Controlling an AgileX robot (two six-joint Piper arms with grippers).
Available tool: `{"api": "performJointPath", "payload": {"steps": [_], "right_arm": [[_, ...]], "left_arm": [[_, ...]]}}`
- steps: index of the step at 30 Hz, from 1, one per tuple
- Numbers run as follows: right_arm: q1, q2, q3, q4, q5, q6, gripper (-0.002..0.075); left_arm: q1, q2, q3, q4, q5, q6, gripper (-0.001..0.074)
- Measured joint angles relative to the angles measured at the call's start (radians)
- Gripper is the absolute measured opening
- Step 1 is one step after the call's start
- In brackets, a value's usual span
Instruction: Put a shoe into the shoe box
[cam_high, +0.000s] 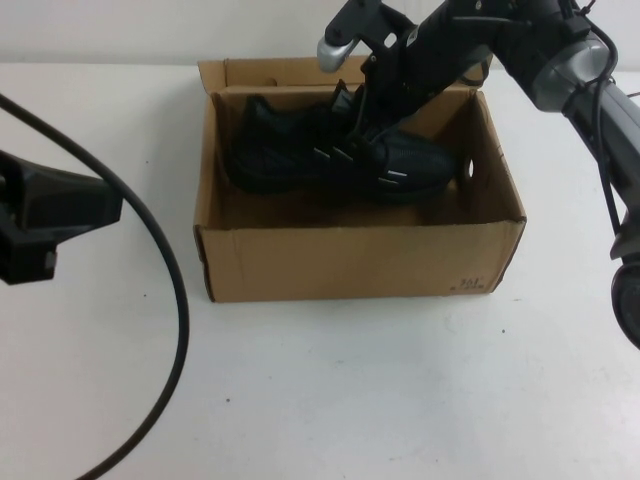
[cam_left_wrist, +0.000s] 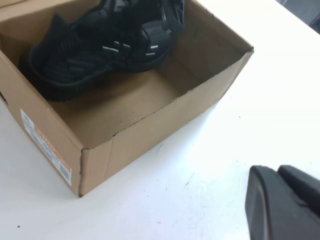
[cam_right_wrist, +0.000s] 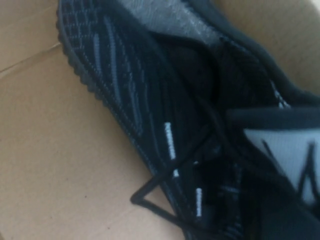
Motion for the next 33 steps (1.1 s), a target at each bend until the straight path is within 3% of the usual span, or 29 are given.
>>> {"api": "performJointPath", "payload": {"steps": [3,8,11,13,17,19,24,28,33], "right_arm": [[0.0,0.0,-0.002,0.0,0.0,-0.004,0.0108],[0.0,0.0,-0.017,0.0,-0.008,0.005,0.0311],[0.0,-0.002,-0.041,-0.002,-0.008,0.047,0.0358],[0.0,-0.011,-0.059,-0.004,-0.001,0.074,0.0321],[0.0,-0.058,-0.077,-0.009,0.038,0.108,0.0105],[-0.002,-0.103,-0.079,-0.011,0.059,0.139,0.0037],[-0.039,-0.239,-0.083,-0.013,0.09,0.256,-0.0008],[-0.068,-0.365,-0.086,-0.034,0.093,0.379,-0.0013],[-0.061,-0.478,-0.092,-0.02,0.103,0.408,-0.0015]], "left_arm": [[0.0,0.0,0.0,0.0,0.002,0.0,-0.0001],[0.0,0.0,0.0,0.045,0.005,0.0,-0.0001],[0.0,0.0,0.0,0.119,0.016,0.0,-0.0001],[0.0,0.0,0.0,0.181,0.029,0.012,-0.0001],[-0.019,-0.013,0.0,0.295,0.038,0.045,-0.0001],[-0.058,-0.039,0.0,0.368,0.038,0.051,-0.0001],[-0.16,-0.136,0.0,0.576,-0.001,-0.088,-0.0001],[-0.172,-0.229,0.0,0.734,-0.061,-0.296,-0.0001],[-0.172,-0.351,0.004,0.802,-0.119,-0.455,-0.0001]]}}
